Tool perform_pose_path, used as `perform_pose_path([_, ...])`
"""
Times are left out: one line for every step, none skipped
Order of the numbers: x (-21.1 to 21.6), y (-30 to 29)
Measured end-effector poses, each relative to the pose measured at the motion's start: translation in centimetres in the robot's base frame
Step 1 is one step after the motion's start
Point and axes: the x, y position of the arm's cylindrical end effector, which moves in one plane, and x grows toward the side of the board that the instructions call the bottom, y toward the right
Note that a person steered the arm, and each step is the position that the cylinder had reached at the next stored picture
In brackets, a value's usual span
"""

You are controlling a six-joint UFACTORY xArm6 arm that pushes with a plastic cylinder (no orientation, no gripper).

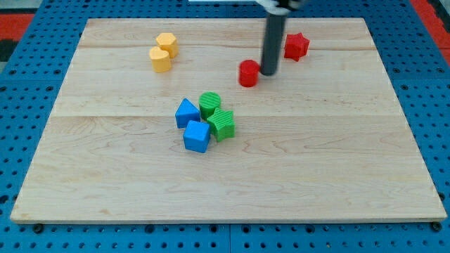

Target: Push red star towards red circle

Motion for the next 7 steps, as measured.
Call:
perform_pose_path([-2.1, -5.8])
perform_pose_path([-4.0, 2.2])
perform_pose_path([0.5, 6.6])
perform_pose_path([2.7, 8.1])
perform_pose_path([-0.4, 16.8])
perform_pose_path([-4.9, 17.2])
perform_pose_path([-5.7, 12.6])
